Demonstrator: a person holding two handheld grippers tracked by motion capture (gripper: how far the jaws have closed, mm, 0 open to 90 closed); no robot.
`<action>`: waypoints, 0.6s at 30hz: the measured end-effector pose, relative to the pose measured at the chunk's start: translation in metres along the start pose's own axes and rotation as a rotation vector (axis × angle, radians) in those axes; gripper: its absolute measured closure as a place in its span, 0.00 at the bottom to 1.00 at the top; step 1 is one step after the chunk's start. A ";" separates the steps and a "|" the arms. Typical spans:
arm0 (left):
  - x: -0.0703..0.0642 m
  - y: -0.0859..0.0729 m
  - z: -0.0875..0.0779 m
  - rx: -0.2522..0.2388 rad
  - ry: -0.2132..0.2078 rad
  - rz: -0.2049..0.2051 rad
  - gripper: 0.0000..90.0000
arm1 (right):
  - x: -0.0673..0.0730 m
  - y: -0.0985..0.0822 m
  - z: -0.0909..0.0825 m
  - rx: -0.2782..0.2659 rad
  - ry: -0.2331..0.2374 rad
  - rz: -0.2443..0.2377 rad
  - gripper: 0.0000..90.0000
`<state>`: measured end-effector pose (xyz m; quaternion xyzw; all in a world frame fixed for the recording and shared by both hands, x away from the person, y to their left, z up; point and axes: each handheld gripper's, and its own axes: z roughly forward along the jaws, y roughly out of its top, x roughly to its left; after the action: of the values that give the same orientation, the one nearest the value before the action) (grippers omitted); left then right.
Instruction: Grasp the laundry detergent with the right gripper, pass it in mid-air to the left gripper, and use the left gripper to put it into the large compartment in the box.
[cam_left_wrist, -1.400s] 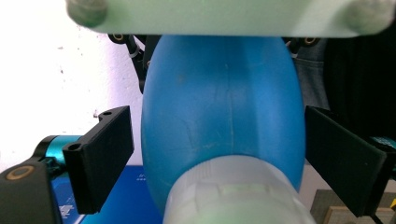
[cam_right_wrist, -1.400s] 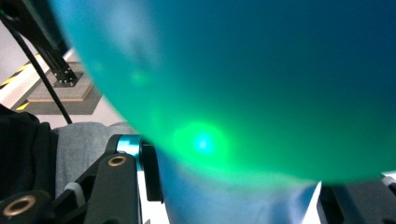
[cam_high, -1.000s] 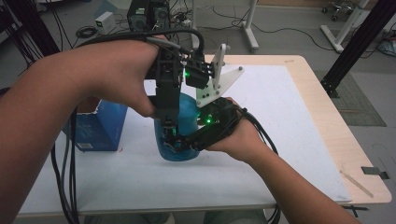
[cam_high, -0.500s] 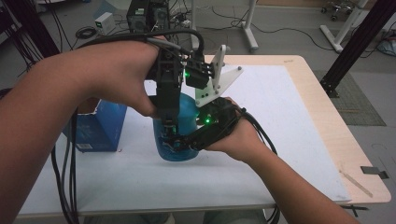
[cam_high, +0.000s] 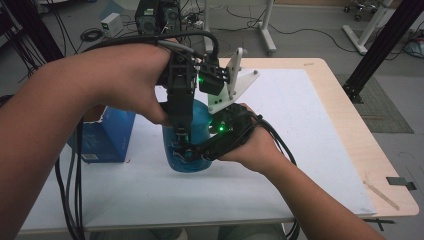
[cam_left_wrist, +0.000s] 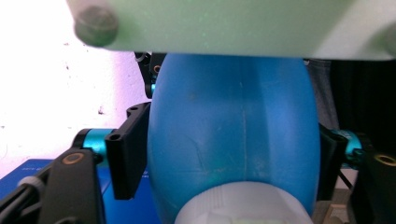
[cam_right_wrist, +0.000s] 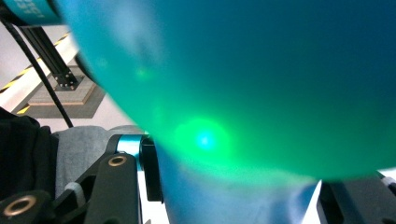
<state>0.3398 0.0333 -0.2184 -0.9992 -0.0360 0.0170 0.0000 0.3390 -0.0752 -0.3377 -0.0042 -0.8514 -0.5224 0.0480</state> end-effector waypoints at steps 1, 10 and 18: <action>0.000 0.000 0.000 0.000 0.000 -0.001 0.35 | 0.000 0.000 0.000 -0.001 0.000 0.001 0.50; -0.001 0.000 0.000 -0.001 0.000 0.008 0.43 | -0.001 0.000 -0.001 -0.007 0.001 0.006 0.50; -0.004 0.001 -0.001 0.023 -0.012 -0.027 0.43 | 0.001 0.000 0.000 -0.010 0.015 -0.008 0.50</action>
<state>0.3360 0.0325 -0.2171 -0.9985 -0.0490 0.0235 0.0114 0.3385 -0.0750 -0.3375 0.0031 -0.8483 -0.5269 0.0524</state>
